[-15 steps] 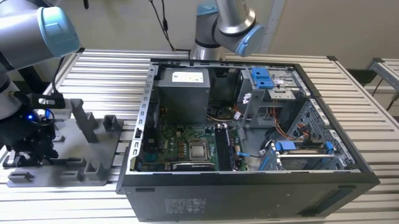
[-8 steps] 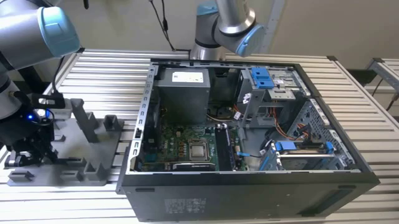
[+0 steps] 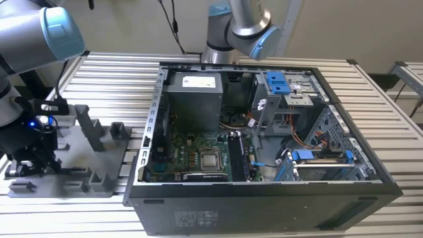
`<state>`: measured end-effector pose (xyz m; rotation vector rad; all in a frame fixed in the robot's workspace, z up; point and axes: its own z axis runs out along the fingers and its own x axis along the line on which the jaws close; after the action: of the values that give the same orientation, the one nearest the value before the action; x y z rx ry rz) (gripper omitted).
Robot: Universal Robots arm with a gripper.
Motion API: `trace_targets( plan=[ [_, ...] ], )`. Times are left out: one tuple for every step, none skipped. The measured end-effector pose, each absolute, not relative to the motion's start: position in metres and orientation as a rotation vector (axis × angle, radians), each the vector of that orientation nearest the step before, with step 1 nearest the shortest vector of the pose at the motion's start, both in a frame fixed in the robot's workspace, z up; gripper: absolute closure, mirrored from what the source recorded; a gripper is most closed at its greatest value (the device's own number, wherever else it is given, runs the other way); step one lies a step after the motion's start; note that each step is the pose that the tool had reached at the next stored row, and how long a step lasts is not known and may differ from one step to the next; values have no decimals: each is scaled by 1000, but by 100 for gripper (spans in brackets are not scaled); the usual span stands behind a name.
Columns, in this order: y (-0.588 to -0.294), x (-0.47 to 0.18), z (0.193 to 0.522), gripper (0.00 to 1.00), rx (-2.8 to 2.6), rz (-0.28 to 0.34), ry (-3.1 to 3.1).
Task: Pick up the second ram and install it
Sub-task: 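Pick up the second ram and move it above second insertion slot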
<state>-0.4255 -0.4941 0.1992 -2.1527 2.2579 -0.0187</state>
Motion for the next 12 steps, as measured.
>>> trace_targets(
  plan=[
    [-494,-426,199,86,-2153,-19,2258],
    [-494,-426,199,86,-2153,-19,2258],
    [-494,-426,199,86,-2153,-19,2258],
    [-494,-426,199,86,-2153,-19,2258],
    [-494,-426,200,86,-2153,-19,2258],
    [-494,-426,201,86,-2153,-19,2258],
    [-494,-426,202,86,-2153,-19,2258],
    [-494,-426,203,86,-2153,-19,2258],
    [-494,-426,204,86,-2153,-19,2258],
    [-494,-426,205,86,-2153,-19,2258],
    [-494,-426,207,86,-2153,-19,2258],
    [-494,-426,208,86,-2153,-19,2258]
  ],
)
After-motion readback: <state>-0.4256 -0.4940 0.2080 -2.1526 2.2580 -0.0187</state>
